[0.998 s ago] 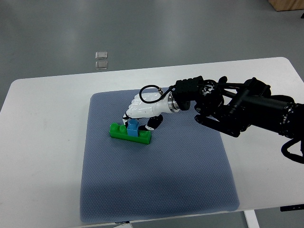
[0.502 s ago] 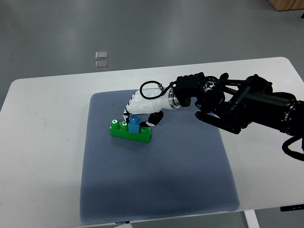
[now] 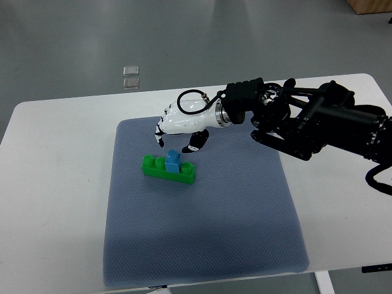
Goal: Stack blue block on green block with right hand
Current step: 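Open the right hand fingers and lift away from the stack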
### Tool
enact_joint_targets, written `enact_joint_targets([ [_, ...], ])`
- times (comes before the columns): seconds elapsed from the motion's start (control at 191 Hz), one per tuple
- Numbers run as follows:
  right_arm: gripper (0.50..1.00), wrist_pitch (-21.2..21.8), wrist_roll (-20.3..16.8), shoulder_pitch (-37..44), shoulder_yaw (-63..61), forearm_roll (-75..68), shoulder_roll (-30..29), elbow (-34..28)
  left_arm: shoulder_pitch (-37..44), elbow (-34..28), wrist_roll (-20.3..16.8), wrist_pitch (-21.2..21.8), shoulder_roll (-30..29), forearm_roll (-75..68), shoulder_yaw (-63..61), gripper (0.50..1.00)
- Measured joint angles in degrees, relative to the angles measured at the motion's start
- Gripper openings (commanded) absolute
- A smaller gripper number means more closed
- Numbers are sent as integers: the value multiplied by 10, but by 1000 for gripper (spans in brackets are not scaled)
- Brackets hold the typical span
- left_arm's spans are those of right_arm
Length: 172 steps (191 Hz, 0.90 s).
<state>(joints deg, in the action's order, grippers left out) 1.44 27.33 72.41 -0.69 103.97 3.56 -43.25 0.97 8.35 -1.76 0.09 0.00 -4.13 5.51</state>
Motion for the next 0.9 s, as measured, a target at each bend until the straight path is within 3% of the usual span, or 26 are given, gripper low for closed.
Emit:
enact_joint_targets([
  [0.047,909,0,0,1,0,0,2,0,0,0,0,0,0,0,0,1000],
  [0.543,913,1,0,0,-56,-24,27,10,0,0,0,0,0,0,0,1000],
  [0.695,913,9,-1,-19,-123,-154,33,25,0,0,0,0,0,0,0,1000],
  [0.899,915,11,-1,-46,-185,-436,44,41,0,0,0,0,0,0,0,1000],
])
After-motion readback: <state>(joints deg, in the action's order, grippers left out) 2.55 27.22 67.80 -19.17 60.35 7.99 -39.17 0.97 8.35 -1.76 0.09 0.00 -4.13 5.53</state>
